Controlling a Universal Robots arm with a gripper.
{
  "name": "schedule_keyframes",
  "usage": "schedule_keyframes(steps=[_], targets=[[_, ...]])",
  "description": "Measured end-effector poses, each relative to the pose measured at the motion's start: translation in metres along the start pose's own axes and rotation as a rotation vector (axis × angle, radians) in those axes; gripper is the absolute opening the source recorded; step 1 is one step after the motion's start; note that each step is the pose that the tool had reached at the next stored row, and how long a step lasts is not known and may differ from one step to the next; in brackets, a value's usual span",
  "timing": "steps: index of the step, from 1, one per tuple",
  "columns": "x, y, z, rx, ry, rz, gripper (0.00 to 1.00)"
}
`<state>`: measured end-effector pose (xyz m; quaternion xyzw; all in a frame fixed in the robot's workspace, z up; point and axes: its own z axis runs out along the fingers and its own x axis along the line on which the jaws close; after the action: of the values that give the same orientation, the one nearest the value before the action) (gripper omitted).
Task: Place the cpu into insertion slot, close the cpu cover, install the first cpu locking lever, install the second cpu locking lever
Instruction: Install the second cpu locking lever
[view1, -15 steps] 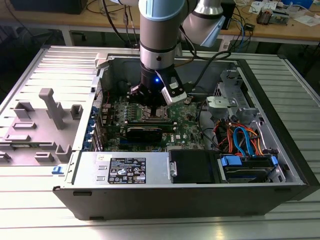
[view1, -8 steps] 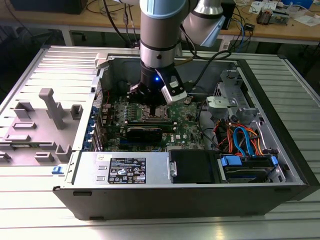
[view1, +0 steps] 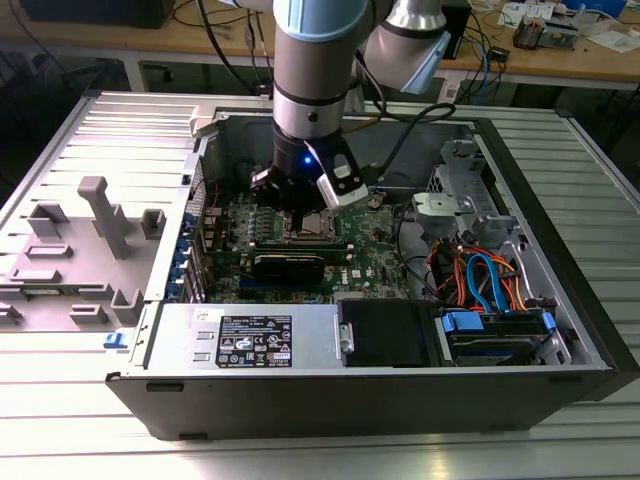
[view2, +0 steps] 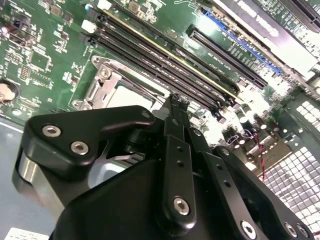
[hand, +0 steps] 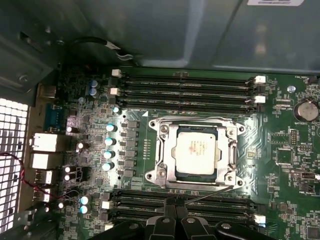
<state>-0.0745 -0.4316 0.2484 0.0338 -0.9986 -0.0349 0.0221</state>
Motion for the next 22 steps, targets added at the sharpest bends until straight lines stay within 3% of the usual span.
schedule_keyframes(steps=[18,22], targets=[[0.0086,-0.0061,0.0242,-0.0101,0.0149,-0.073,0.11],[0.0097,-0.0061,0.0251,-0.0219,0.0139,-0.076,0.11]])
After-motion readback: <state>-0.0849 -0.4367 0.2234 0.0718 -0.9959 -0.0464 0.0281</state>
